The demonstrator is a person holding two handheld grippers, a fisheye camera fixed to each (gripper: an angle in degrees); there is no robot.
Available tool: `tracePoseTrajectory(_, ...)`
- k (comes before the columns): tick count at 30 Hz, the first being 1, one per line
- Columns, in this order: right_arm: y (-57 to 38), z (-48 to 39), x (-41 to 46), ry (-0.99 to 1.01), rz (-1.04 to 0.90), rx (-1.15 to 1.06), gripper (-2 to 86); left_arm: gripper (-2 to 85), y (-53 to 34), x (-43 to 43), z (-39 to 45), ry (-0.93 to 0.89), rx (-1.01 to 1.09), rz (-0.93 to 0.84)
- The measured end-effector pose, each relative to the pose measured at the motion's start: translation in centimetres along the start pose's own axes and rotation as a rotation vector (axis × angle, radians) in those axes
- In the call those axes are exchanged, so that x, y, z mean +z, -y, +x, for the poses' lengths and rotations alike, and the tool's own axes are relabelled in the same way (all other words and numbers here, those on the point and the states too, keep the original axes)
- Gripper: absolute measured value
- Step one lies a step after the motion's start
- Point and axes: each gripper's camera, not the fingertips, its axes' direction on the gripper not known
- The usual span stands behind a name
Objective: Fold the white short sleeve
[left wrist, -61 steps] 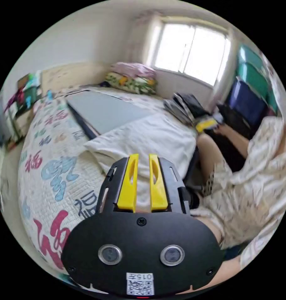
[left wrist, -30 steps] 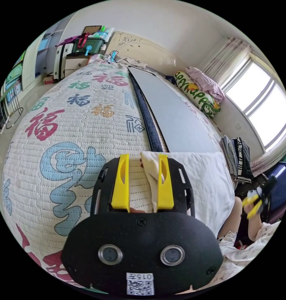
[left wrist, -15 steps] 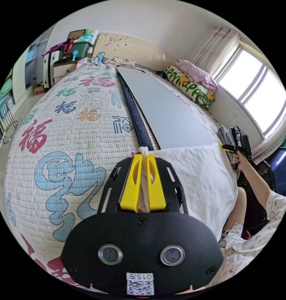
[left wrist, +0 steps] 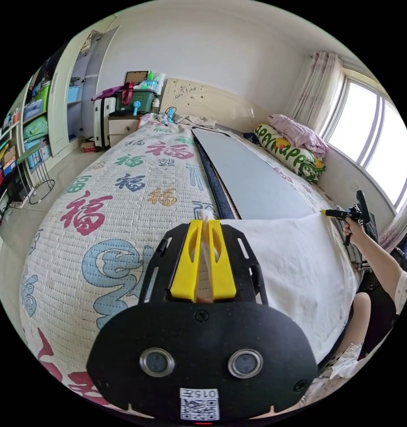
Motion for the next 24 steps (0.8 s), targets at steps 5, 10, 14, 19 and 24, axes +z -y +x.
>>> tracePoseTrajectory(5, -6.6, -2.1, -3.8, -0.005, 0.042, -0.008, 5.1, 6.0, -4.4, 0.0, -3.8, 0.101, 0.021, 0.02)
tracePoseTrajectory(10, -21.3, -5.5, -14.8, 0.151, 0.159, -0.239, 4.5, 6.2, -9.7, -3.5, -4.3, 0.009, 0.214, 0.069)
tracePoseTrajectory(14, -36.9, -8.5, -24.6, 0.268, 0.258, -0.226, 1.8, 5.8, -16.0, -4.8, -2.6, -0.115, 0.33, 0.079)
tracePoseTrajectory(19, -52.7, -9.8, -38.0, 0.403, 0.702, -0.058, -0.1, 5.8, -21.4, -7.2, -0.9, -0.111, 0.393, 0.043)
tracePoseTrajectory(24, -62.9, -12.1, -51.2, 0.446, 1.027, 0.01, -0.5, 7.0, -31.7, -10.6, -2.9, -0.158, 0.25, 0.039)
